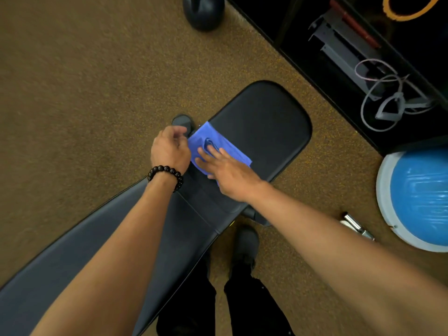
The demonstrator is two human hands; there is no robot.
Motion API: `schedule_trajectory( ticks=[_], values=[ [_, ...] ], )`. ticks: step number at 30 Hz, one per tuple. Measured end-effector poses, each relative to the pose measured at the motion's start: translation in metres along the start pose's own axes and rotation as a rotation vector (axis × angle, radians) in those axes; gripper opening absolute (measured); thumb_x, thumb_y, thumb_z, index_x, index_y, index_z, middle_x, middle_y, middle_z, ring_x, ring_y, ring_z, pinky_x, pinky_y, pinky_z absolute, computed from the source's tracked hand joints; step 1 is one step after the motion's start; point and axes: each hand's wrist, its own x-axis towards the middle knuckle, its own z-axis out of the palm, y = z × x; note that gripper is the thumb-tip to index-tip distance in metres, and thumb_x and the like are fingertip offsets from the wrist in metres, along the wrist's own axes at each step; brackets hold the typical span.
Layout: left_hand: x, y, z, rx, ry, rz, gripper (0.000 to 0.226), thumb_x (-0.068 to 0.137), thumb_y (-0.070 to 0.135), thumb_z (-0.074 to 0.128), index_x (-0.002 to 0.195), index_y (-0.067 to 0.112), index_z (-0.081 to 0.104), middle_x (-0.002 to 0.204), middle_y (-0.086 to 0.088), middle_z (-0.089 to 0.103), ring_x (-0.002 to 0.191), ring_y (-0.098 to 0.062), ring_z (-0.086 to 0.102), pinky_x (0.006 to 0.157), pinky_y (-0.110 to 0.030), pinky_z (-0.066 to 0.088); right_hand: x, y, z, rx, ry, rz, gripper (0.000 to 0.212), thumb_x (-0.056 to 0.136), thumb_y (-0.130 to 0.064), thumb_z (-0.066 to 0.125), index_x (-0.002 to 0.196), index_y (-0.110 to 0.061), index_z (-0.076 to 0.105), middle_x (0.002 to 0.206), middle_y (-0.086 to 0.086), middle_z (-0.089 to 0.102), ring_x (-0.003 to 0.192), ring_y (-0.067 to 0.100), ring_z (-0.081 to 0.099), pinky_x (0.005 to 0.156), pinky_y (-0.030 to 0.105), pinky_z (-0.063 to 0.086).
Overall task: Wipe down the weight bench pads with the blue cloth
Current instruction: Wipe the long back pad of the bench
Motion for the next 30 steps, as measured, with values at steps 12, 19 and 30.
schedule_trajectory(
  ticks=[12, 19, 30],
  values=[
    [-0.092, 0.036, 0.052, -0.009, -0.269, 0.073, 0.017, 0.100, 0.038, 0.059, 0.102, 0.028, 0.072, 0.105, 0.004, 0.069, 0.100, -0.014, 0.067, 0.093, -0.038, 0.055, -0.133, 0.017, -0.012, 0.554, -0.080, 0.399, 0.035, 0.104, -0.016, 0.053, 0.132, -0.032, 0.066, 0.149, -0.013, 0.055, 0.144, 0.005, 0.040, 0.118, 0.028, 0.033],
    [-0.126, 0.059, 0.080, -0.365, -0.518, -0.213, 0.061, 0.080, 0.085, 0.046, 0.093, 0.034, 0.079, 0.094, 0.013, 0.077, 0.097, -0.011, 0.071, 0.096, -0.042, 0.057, -0.177, 0.025, -0.035, 1.705, 0.270, 1.001, 0.028, 0.103, -0.021, 0.054, 0.124, -0.008, 0.069, 0.117, 0.011, 0.075, 0.109, 0.027, 0.069, 0.106, 0.047, 0.047],
    [-0.106, 0.086, 0.106, -0.279, -0.474, -0.117, 0.049, 0.096, 0.069, 0.047, 0.093, 0.029, 0.075, 0.083, 0.010, 0.077, 0.087, -0.010, 0.073, 0.095, -0.044, 0.058, -0.129, 0.074, 0.016, 1.747, 0.671, 1.390, 0.031, 0.105, -0.027, 0.052, 0.134, -0.019, 0.059, 0.126, 0.011, 0.068, 0.109, 0.028, 0.068, 0.089, 0.044, 0.059]
  ],
)
